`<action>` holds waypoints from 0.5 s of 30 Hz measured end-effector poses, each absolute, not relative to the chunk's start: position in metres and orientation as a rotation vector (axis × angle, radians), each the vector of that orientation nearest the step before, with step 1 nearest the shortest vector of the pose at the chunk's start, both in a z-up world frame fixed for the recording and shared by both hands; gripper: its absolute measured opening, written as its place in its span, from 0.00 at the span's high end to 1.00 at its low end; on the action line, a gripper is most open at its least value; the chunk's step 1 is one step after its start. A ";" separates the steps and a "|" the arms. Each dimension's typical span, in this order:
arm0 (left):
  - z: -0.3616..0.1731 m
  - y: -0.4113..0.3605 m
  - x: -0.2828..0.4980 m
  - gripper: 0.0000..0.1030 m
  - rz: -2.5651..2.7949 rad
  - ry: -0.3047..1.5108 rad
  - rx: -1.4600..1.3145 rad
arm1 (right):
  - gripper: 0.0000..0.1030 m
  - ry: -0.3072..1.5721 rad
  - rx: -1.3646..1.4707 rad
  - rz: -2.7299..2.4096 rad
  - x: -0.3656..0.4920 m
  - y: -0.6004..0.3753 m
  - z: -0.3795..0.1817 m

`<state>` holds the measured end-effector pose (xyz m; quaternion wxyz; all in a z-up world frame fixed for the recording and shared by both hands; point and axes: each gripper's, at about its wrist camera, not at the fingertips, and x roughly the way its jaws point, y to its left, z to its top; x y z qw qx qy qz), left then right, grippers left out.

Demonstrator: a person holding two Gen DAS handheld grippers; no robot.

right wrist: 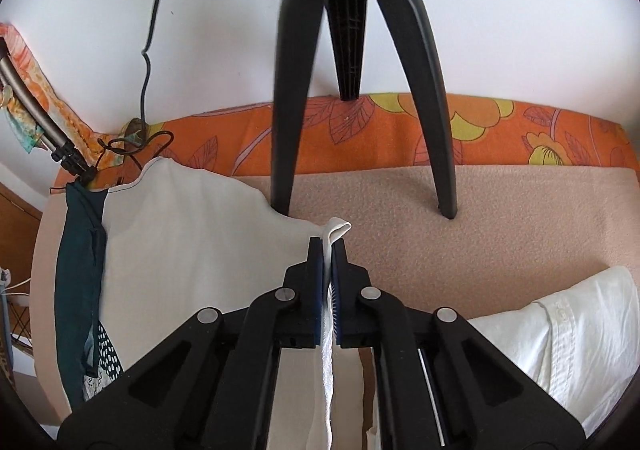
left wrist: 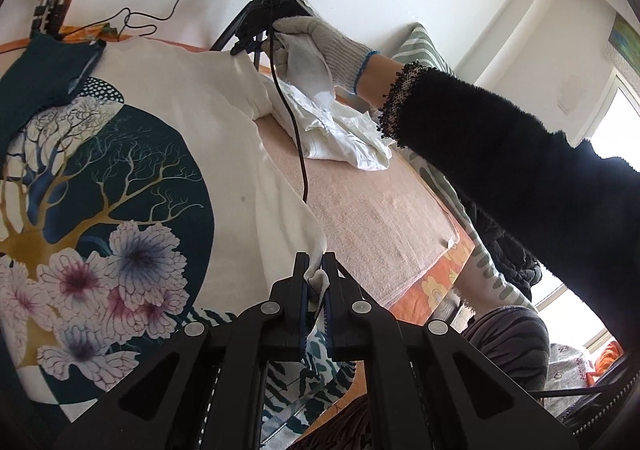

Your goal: Fold small clothes

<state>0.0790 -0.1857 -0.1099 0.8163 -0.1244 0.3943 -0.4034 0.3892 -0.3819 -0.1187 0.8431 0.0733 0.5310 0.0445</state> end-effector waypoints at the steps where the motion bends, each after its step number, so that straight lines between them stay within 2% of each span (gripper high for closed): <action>1: -0.110 -0.181 0.078 0.96 -0.853 0.838 -0.271 | 0.95 1.117 0.135 0.092 0.389 -0.377 -0.113; 10: -0.111 -0.138 0.068 0.96 -0.797 0.821 -0.322 | 0.96 1.085 -0.038 0.077 0.390 -0.306 -0.063; 15: -0.115 -0.118 0.067 0.96 -0.759 0.818 -0.357 | 0.96 1.072 -0.165 0.069 0.389 -0.247 -0.053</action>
